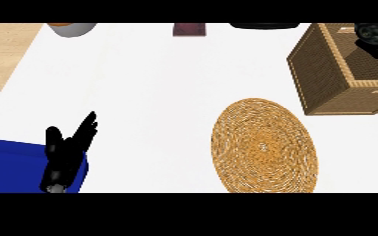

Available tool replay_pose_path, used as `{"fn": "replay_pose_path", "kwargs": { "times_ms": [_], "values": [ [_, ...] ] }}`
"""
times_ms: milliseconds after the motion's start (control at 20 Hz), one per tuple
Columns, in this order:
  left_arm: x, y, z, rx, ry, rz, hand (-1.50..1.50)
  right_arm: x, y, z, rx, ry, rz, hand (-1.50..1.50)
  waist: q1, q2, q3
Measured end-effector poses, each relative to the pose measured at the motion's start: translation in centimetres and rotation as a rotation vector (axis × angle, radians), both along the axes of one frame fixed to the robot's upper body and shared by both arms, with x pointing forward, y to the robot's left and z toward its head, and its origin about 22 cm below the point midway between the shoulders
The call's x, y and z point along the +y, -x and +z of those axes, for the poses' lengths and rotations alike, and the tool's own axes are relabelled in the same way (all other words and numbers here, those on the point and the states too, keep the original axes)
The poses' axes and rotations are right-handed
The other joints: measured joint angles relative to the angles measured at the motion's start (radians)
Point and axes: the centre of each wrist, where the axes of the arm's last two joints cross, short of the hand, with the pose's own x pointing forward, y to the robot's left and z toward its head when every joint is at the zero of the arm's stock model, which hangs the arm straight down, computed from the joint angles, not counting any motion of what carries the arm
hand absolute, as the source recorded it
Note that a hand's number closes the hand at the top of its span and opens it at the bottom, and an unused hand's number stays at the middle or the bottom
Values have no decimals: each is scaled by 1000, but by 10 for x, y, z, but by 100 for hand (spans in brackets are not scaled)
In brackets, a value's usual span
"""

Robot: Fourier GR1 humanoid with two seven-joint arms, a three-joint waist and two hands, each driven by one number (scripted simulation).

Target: Pick the eggplant from the placemat and place it in the basket

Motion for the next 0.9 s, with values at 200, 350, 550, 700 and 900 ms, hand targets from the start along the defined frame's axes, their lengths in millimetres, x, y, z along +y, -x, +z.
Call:
{"fn": "replay_pose_path", "kwargs": {
  "times_ms": [200, 350, 550, 700, 900],
  "values": [
    [2, 0, 2, -2, 11, -8, 0, -19, -21, -9, 18, -10, -1, 150, 1, 1, -2],
    [1, 0, 2, -5, 3, -8, 0, -30, -36, -25, 30, -48, -1, 150, 3, 1, -2],
    [0, 0, 2, -8, 2, -6, 0, -51, -48, -39, 37, -163, 2, 150, 2, 1, -2],
    [1, 0, 3, -4, 6, -9, 0, -63, -55, -59, 34, -212, 0, 150, 2, 1, -3],
    [1, 0, 1, -3, 8, -17, 0, -77, -63, -83, 33, -236, 5, 150, 1, 0, -2]
  ]
}}
